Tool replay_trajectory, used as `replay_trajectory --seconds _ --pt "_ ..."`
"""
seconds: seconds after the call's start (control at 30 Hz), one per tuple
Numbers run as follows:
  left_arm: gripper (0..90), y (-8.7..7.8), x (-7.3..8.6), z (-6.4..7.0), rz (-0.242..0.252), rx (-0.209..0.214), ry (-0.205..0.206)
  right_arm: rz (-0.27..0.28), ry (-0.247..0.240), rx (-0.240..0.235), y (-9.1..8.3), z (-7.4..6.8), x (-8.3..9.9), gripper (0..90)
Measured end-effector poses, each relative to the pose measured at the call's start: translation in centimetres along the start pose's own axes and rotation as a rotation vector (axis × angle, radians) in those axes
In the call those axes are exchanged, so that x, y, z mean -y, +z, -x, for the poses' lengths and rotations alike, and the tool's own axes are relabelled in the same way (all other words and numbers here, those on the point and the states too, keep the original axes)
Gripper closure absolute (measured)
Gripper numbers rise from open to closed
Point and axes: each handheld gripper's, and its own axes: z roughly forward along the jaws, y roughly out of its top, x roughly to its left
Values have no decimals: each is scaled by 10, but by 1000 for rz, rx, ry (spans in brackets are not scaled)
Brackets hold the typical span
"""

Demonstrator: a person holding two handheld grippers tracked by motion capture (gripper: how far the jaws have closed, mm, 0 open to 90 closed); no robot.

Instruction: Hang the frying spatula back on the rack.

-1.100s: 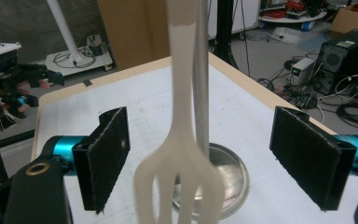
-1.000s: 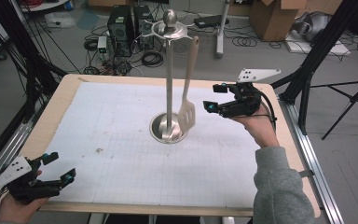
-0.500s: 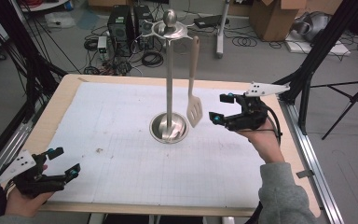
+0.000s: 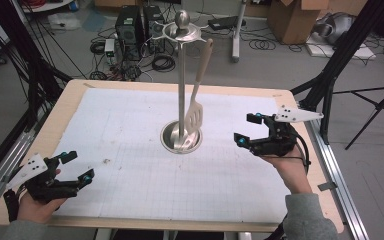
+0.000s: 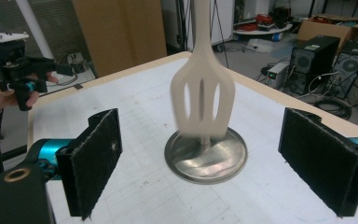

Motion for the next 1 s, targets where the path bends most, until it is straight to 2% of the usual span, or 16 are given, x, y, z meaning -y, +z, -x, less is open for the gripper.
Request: replay_trajectory --seconds 0.17,0.37,0.5,0.87,1.0 --pt "83 3 -3 0 22 12 -5 4 -11 17 -8 0 13 122" --pt "83 7 -4 0 32 21 -9 7 13 37 -12 0 37 122" --pt "84 10 -5 0 27 28 -4 -17 38 58 -15 3 50 121" --pt "84 15 -6 2 23 44 7 1 60 124 -41 -2 72 120" --pt "84 17 -6 1 20 43 2 9 74 169 -52 -2 81 119"
